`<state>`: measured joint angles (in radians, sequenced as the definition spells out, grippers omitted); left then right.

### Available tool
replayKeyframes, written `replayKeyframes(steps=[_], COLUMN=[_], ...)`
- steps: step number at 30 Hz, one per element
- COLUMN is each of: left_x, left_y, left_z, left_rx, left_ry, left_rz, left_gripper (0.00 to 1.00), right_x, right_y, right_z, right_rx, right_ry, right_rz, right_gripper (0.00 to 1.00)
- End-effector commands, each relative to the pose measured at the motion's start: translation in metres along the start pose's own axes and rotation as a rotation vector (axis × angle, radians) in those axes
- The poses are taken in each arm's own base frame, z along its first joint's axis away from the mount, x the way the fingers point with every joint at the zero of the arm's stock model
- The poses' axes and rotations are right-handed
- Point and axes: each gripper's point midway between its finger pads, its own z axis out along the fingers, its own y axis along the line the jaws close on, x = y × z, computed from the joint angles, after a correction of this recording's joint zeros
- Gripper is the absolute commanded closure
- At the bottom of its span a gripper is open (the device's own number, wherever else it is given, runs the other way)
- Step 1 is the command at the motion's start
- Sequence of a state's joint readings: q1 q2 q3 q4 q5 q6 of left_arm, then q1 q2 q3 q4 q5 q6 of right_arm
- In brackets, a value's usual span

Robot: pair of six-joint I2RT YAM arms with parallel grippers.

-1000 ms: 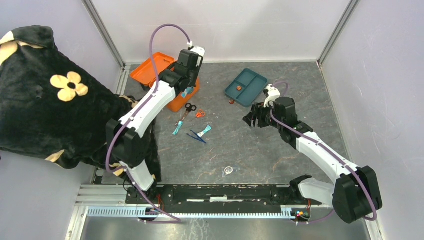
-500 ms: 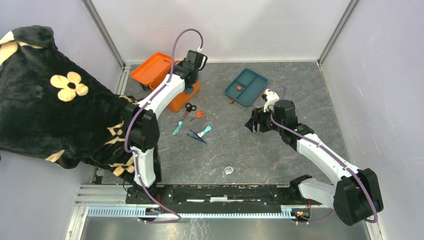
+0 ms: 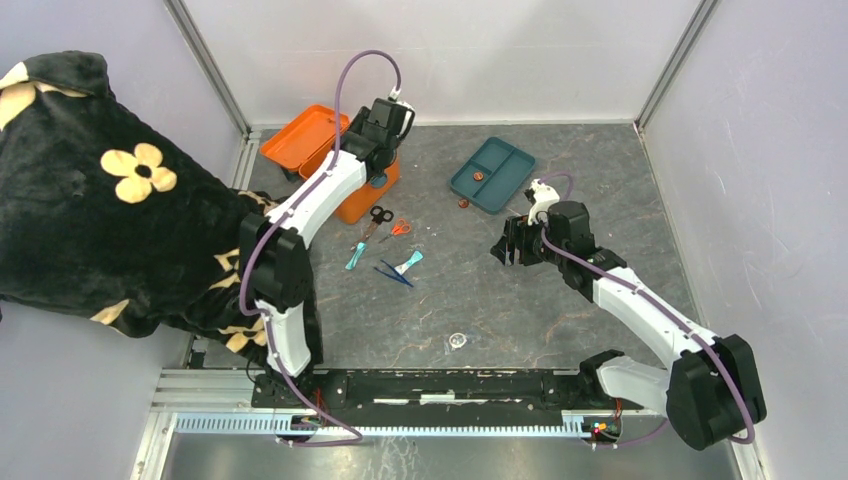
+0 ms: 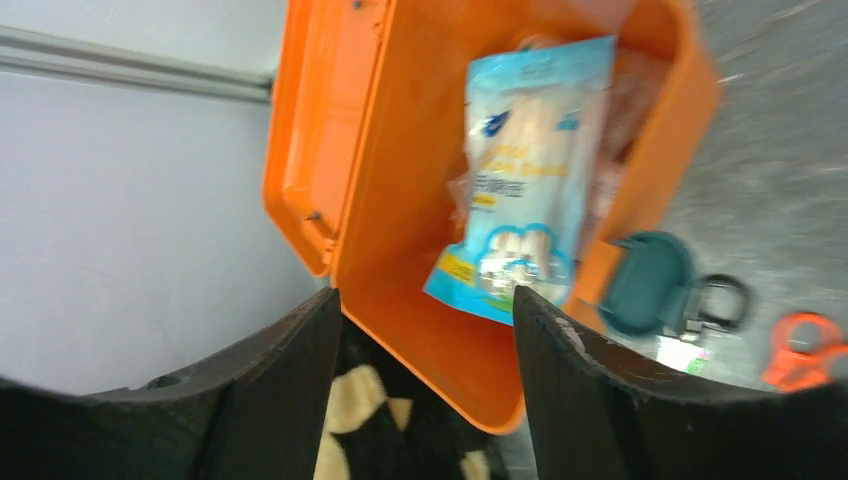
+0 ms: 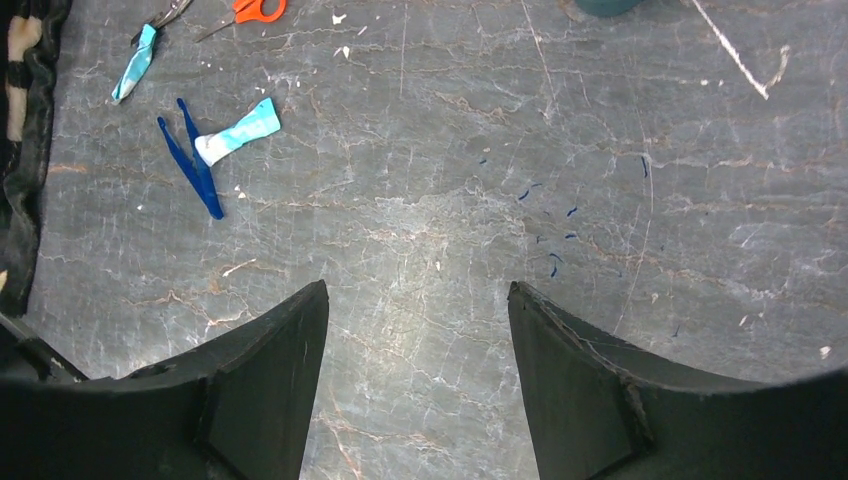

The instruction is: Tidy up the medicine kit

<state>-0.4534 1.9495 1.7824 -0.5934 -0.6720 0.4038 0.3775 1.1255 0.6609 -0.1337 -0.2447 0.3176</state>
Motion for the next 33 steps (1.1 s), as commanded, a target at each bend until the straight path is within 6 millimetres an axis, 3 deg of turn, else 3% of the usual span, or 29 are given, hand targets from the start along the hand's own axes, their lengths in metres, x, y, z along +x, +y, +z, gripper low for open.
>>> replayKeyframes(steps=[1, 3, 6, 13, 21, 27, 33], left_x=[-0.036, -0.041, -0.034, 0.024, 0.062, 0.072, 0.080], left_y=[-0.007, -0.029, -0.058, -0.109, -0.112, -0.123, -0.137], left_z=[-0.074, -0.097, -0.126, -0.150, -0.159, -0.155, -0.146], left_rx=[0.188, 0.371, 0.570, 0.775, 0.770, 0.792, 0.813], left_ry=[-0.169, -0.215, -0.243, -0.159, -0.125, -0.096, -0.049], left_rz=[-0.357, -0.475, -0.585, -0.639, -0.584, -0.535, -0.492], left_gripper=[0.27, 0.25, 0.22, 0.20, 0.18, 0.18, 0.18], right_x=[-0.006, -0.005, -0.006, -0.025, -0.031, -0.032, -0.031], right_y=[-0.007, -0.011, -0.025, -0.053, -0.062, -0.070, -0.060], right_z=[0.006, 0.007, 0.005, 0.004, 0.024, 0.034, 0.042], right_rx=[0.041, 0.065, 0.144, 0.312, 0.357, 0.383, 0.309], right_ry=[-0.044, -0.041, -0.048, -0.134, -0.164, -0.151, -0.083], right_rz=[0.071, 0.080, 0.079, 0.121, 0.262, 0.297, 0.247], right_gripper=[0.28, 0.28, 0.28, 0.28, 0.28, 0.28, 0.28])
